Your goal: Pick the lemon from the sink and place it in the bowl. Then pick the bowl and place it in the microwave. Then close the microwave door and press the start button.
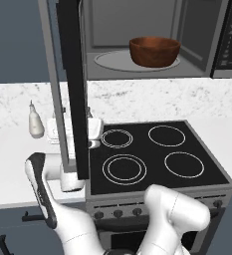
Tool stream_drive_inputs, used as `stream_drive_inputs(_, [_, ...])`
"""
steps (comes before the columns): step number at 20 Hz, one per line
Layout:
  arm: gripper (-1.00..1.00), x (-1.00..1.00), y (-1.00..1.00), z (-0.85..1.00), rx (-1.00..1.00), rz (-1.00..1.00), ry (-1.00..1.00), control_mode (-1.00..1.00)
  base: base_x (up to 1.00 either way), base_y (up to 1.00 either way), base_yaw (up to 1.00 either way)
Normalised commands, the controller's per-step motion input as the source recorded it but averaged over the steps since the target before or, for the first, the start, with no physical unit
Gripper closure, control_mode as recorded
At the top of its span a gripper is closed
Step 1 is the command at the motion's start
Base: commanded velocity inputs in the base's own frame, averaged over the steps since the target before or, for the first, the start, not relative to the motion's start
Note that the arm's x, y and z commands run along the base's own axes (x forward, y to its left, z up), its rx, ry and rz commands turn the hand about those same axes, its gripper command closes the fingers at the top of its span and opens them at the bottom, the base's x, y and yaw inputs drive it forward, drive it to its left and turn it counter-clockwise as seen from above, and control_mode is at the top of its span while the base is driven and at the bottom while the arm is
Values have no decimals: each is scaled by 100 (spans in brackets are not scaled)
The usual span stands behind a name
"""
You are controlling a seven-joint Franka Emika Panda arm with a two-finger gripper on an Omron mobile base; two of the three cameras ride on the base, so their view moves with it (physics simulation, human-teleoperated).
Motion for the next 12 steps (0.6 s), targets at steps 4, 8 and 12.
stream_drive_inputs(4, [-100, -37, 2, 45, 33, -8, -24, -100, 0, 0, 0])
stream_drive_inputs(8, [-100, -46, 0, 18, 34, -1, -31, -100, 0, 0, 0])
stream_drive_inputs(12, [-100, -78, -18, 1, 34, -1, -45, -100, 0, 0, 0])
